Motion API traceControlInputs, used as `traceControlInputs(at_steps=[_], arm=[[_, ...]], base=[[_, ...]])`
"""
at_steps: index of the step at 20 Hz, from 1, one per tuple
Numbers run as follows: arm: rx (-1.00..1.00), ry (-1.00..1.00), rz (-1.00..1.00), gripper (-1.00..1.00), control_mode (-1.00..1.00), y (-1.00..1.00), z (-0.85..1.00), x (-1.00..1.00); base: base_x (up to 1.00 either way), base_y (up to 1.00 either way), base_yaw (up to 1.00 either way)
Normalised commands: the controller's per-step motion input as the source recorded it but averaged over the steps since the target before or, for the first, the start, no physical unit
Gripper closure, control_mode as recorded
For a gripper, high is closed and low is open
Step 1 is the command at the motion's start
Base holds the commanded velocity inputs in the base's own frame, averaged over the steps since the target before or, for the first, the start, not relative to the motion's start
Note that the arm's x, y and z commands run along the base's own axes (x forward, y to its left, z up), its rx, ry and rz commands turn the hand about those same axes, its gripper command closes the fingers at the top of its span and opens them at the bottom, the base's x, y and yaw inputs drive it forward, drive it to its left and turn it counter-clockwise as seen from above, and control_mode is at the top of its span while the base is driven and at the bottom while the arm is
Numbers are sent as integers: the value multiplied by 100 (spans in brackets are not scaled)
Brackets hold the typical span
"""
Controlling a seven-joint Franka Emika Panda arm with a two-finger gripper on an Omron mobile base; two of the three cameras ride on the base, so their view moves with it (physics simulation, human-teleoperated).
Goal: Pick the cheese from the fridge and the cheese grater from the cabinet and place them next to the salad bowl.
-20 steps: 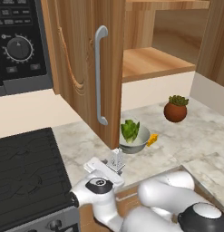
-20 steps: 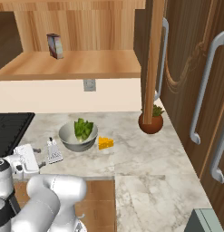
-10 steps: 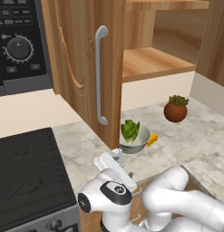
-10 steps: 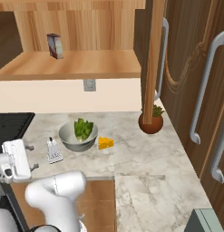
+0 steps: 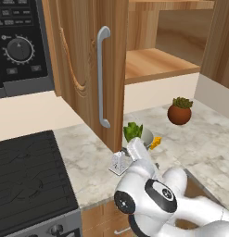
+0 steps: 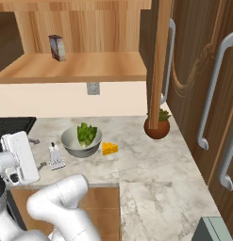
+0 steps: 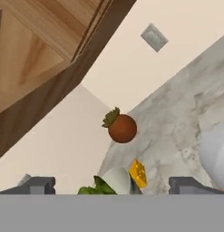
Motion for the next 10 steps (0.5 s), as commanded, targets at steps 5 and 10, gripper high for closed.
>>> traceControlInputs(at_steps=[5, 10], arm=[[34, -29, -2, -100, -100, -41, 100, -40], [31, -26, -3, -100, -100, -81, 71, -27]], base=[[0, 0, 0], [0, 0, 0]])
